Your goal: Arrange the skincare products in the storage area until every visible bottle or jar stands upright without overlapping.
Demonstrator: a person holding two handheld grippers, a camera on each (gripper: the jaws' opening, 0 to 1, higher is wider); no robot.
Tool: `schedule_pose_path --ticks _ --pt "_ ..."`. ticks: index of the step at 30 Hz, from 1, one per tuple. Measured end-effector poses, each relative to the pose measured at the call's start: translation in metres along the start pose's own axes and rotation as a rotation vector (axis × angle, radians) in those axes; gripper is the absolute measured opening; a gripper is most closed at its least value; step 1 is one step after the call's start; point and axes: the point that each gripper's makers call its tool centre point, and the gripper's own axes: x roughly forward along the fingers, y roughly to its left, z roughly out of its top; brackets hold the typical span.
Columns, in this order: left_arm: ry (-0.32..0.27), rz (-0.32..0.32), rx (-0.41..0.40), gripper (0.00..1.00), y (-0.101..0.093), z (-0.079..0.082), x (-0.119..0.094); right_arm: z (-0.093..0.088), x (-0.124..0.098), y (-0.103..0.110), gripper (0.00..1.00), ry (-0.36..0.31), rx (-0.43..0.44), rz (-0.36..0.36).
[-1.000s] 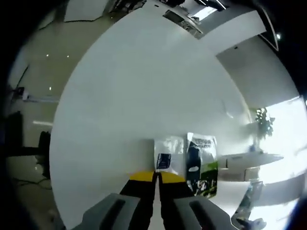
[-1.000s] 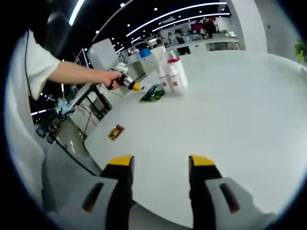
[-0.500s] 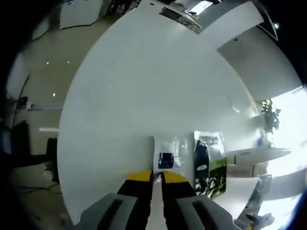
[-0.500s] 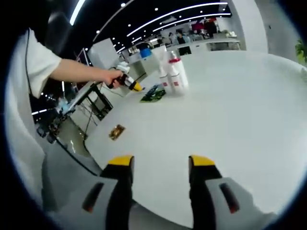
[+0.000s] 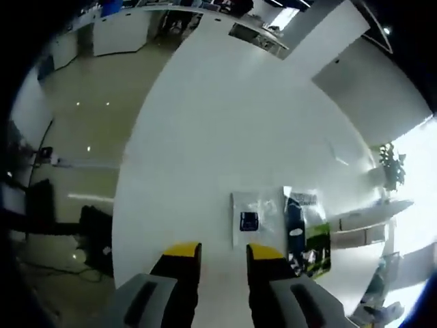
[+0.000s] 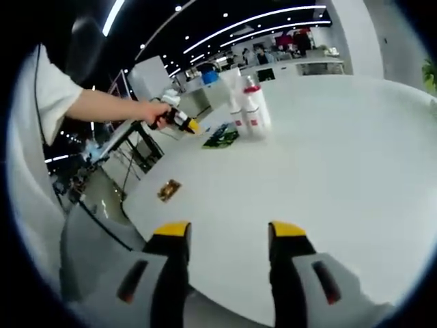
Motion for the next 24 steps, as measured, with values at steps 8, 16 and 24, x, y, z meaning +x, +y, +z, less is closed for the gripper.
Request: schedule_pose_path --ticks 8,16,24 --pt "-0.133 -0.018 0.124 0.37 -0.027 -0.059 -0.037 0.000 0.002 0.012 0.47 0.001 -0.036 0.040" --pt "-0.174 0.096 0.207 0.57 -0.041 -0.151 -0.058 -0.002 0.003 0.020 0.47 0.014 -0.080 0.061" --pt "-0.180 0.157 0.269 0.74 -0.064 -0.206 -0.056 -0.008 0.006 0.030 0.47 0.042 -0.133 0.079"
